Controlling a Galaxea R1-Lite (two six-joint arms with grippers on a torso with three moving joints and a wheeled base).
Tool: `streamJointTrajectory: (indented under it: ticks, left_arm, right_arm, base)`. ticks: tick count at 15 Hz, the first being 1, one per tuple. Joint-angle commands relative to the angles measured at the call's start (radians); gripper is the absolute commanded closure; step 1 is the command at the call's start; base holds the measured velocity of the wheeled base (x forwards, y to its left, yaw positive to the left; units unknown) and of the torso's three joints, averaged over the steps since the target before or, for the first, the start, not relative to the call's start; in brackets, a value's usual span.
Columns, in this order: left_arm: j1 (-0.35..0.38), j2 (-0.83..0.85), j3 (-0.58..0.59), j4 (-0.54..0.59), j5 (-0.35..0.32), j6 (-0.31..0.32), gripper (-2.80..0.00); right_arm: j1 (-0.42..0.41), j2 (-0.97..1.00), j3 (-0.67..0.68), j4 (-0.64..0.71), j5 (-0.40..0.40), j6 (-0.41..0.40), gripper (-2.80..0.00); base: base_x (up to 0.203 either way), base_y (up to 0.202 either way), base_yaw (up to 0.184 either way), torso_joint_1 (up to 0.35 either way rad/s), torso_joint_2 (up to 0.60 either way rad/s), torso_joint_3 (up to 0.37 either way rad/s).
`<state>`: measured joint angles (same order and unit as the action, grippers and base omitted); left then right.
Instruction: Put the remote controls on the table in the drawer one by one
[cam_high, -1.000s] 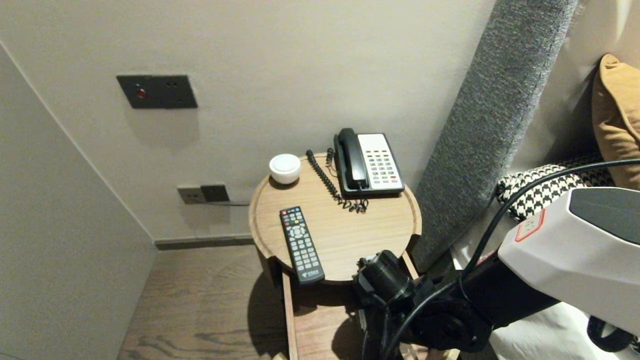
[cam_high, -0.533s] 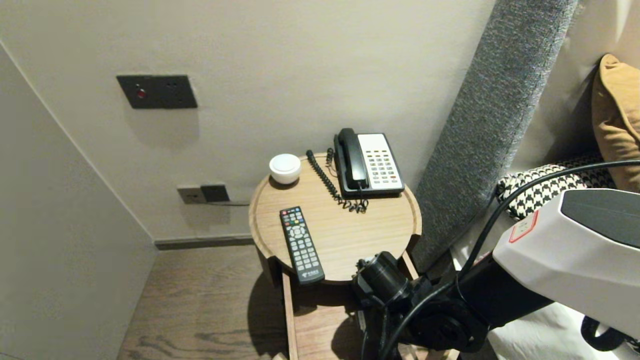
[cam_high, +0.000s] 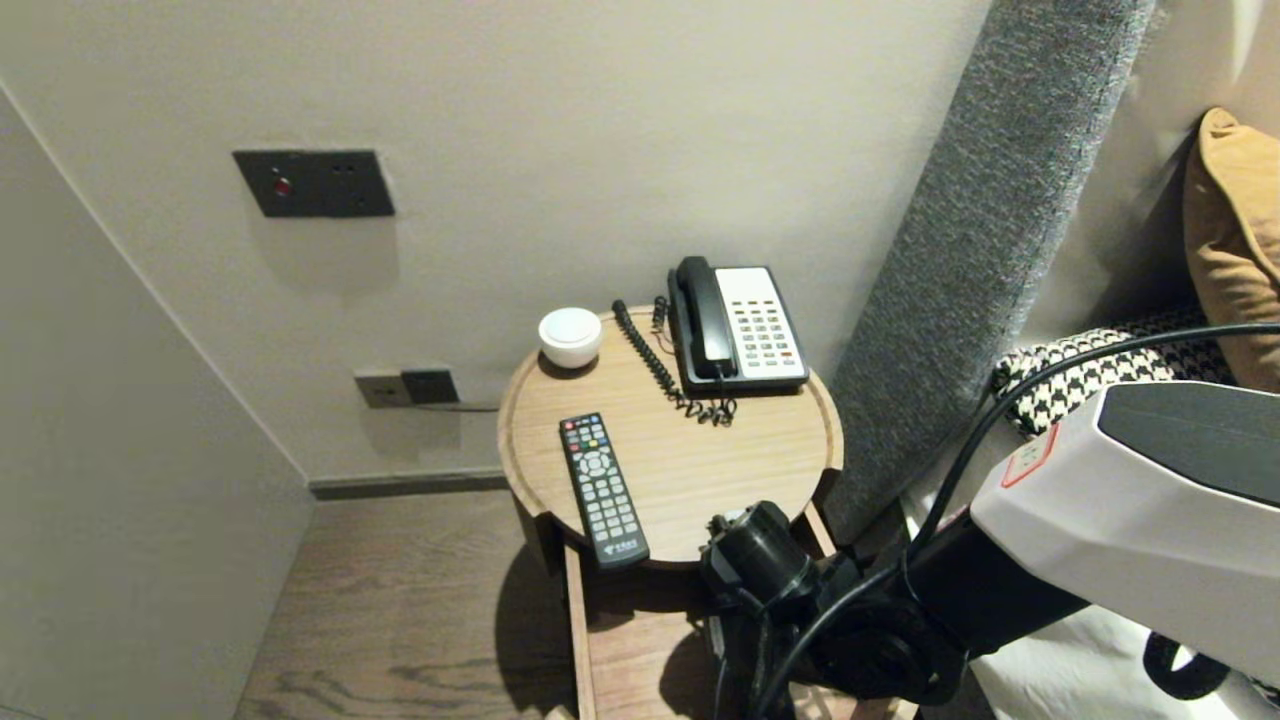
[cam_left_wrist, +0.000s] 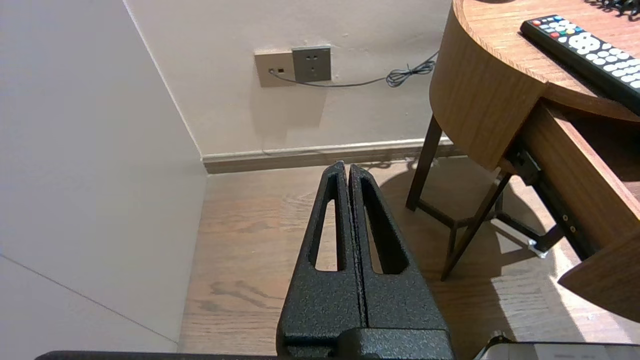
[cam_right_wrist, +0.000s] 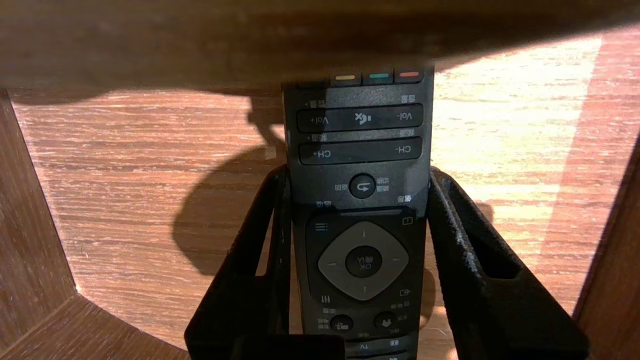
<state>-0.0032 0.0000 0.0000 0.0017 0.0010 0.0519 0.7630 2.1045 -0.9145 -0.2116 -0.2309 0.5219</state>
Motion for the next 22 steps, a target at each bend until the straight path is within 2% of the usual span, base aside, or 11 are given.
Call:
streamJointTrajectory:
  ticks: [1, 11, 12, 18, 22]
  left_arm:
    - [0.000, 0.000, 0.000, 0.000, 0.001, 0.000, 0.00]
    - [0.000, 0.000, 0.000, 0.000, 0.001, 0.000, 0.00]
    - [0.000, 0.000, 0.000, 0.000, 0.001, 0.000, 0.00]
    - [0.000, 0.000, 0.000, 0.000, 0.001, 0.000, 0.00]
    - [0.000, 0.000, 0.000, 0.000, 0.001, 0.000, 0.00]
  right_arm:
    - [0.001, 0.016, -0.001, -0.001, -0.002, 0.003, 0.00]
    - [0.001, 0.028, 0.002, 0.000, -0.002, 0.001, 0.00]
    - [0.001, 0.026, 0.005, 0.000, -0.002, 0.001, -2.80]
    - [0.001, -0.009, 0.011, 0.001, -0.010, 0.001, -2.80]
    - [0.009, -0.128, 0.060, 0.001, -0.039, -0.016, -2.80]
  base:
    - [0.000, 0.000, 0.000, 0.000, 0.00, 0.000]
    - [0.000, 0.000, 0.000, 0.000, 0.00, 0.000]
    - [0.000, 0.000, 0.000, 0.000, 0.00, 0.000]
    - [0.000, 0.000, 0.000, 0.000, 0.00, 0.000]
    - [0.000, 0.000, 0.000, 0.000, 0.00, 0.000]
